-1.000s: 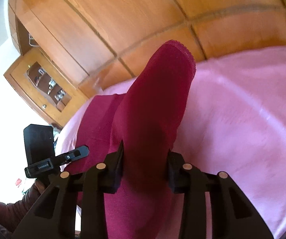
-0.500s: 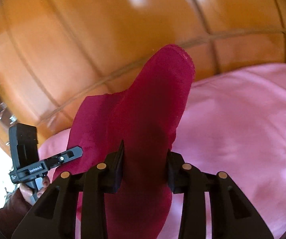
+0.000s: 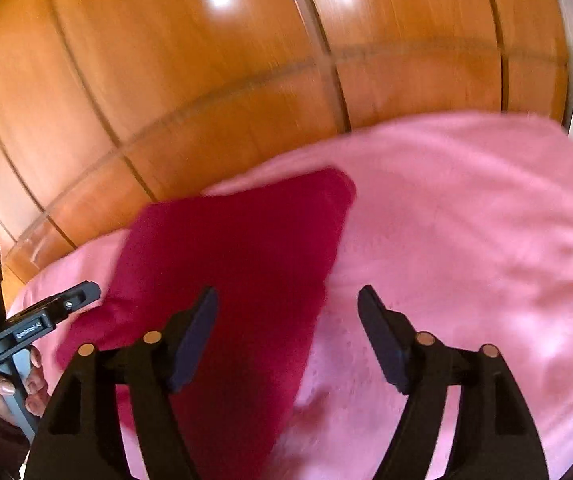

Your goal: Fold small clothes

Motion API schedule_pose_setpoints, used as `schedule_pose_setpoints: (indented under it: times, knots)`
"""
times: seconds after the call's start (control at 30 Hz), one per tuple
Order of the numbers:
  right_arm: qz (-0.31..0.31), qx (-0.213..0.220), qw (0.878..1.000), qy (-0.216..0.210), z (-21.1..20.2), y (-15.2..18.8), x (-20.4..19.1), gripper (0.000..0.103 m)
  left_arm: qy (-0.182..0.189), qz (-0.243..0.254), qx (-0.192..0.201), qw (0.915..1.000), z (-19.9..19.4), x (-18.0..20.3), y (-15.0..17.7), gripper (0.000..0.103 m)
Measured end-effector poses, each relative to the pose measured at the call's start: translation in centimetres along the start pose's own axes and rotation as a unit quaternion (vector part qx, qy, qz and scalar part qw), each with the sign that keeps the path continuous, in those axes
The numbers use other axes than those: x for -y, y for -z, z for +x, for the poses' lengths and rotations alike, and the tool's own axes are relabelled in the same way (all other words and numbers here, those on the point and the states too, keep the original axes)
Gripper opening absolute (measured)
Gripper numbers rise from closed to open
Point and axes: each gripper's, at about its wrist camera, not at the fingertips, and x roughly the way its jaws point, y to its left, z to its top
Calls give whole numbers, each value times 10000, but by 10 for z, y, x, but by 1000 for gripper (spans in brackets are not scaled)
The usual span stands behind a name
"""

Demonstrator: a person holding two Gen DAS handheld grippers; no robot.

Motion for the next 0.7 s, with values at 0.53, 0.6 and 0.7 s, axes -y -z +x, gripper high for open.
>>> schedule_pose_setpoints:
  times: [0.53, 0.6, 0.7]
  knots:
    - [-850, -482, 9939, 502, 10, 54, -93, 59, -751, 100, -256, 9968, -8, 16, 42, 49]
    - [-756, -212, 9953, 565, -11, 54, -99, 77, -722, 21, -66, 9974, -31, 16, 47, 56]
    - [-571, 139, 9953, 772, -36, 60, -106, 93, -875, -34, 251, 9958, -60, 18, 58, 72]
